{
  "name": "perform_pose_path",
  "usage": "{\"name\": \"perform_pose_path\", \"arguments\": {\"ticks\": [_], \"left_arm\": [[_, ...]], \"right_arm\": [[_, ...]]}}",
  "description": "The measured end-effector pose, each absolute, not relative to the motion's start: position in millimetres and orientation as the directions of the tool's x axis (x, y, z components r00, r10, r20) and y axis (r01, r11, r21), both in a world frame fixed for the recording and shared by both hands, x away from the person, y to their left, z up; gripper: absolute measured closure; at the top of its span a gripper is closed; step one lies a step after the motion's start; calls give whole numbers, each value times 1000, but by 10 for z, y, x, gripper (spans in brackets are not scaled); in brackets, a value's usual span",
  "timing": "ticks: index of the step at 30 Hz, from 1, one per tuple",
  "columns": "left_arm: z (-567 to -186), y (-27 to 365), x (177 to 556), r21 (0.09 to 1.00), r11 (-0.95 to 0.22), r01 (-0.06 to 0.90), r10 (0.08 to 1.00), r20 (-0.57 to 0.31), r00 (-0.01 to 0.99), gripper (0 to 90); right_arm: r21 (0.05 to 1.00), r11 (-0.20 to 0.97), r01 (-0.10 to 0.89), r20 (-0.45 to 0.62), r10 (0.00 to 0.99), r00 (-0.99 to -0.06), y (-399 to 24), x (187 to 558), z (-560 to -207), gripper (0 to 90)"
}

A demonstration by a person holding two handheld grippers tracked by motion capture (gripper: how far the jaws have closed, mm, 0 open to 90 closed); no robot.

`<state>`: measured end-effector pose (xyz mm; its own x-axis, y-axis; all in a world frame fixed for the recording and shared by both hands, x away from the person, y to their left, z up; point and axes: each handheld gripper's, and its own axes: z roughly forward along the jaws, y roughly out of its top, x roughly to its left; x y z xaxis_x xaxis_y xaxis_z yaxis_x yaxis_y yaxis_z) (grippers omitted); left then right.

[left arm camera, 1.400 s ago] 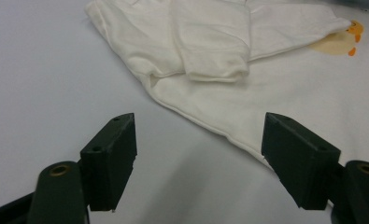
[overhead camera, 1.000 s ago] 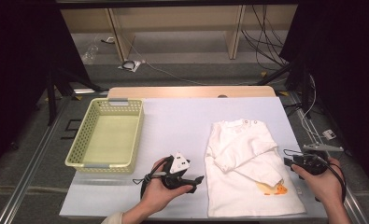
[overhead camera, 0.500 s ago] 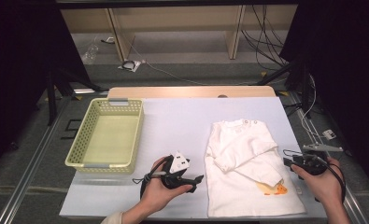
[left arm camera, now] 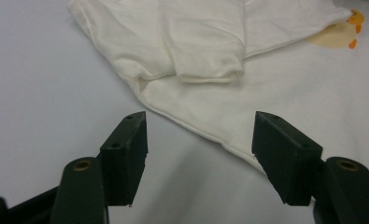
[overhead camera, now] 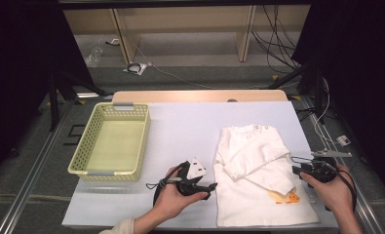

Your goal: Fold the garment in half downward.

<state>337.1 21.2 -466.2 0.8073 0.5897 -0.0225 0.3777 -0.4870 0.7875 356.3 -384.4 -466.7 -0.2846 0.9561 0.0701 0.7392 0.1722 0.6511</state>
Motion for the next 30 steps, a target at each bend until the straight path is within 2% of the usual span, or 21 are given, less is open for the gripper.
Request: {"name": "perform_pose_path", "arguments": {"ticks": [12, 30], "left_arm": [[-4810, -76, 3578, 735, -539, 411, 578, -33, 815, 456], [-4906, -188, 3665, 715, -570, 405, 571, -10, 821, 479]], "right_arm": [[633, 175, 754, 70, 957, -282, -3812, 3566, -4677, 624], [610, 237, 756, 23, 948, -316, -3706, 3601, -4736, 668]]}}
